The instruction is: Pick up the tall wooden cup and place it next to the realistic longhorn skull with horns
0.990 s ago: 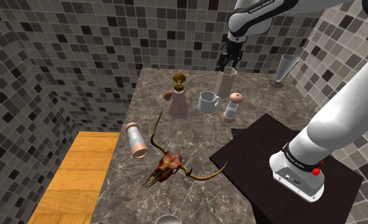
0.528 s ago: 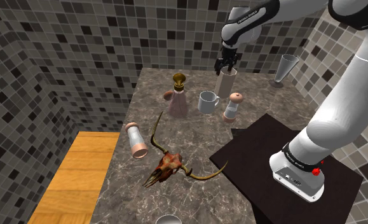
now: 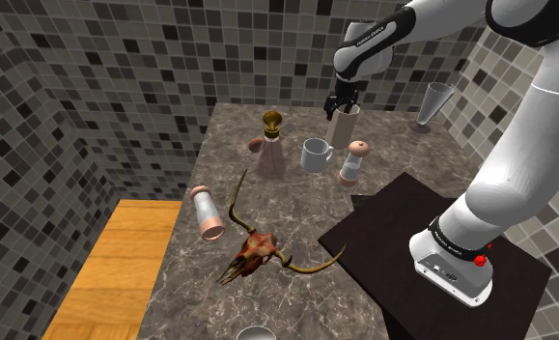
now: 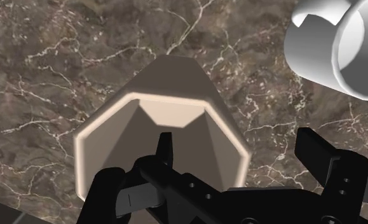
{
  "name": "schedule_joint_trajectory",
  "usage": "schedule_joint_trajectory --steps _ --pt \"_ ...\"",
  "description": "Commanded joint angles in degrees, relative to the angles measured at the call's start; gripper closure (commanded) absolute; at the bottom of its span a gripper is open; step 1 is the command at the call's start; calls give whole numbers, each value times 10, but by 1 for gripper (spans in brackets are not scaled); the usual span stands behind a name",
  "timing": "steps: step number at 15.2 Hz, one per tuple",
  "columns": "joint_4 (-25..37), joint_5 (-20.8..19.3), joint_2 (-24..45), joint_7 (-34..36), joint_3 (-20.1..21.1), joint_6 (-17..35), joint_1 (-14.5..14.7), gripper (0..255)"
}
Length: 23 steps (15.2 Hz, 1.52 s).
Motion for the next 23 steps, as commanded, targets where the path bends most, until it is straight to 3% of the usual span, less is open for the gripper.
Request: schedule_joint_trajectory --steps 1,4,5,14,23 --pt "0 0 0 0 0 0 0 0" --pt "0 0 0 0 0 0 0 0" --pt "0 0 0 0 0 0 0 255" --pt "0 0 0 0 0 0 0 255" --pt "21 -10 -42 7 -3 -62 2 255"
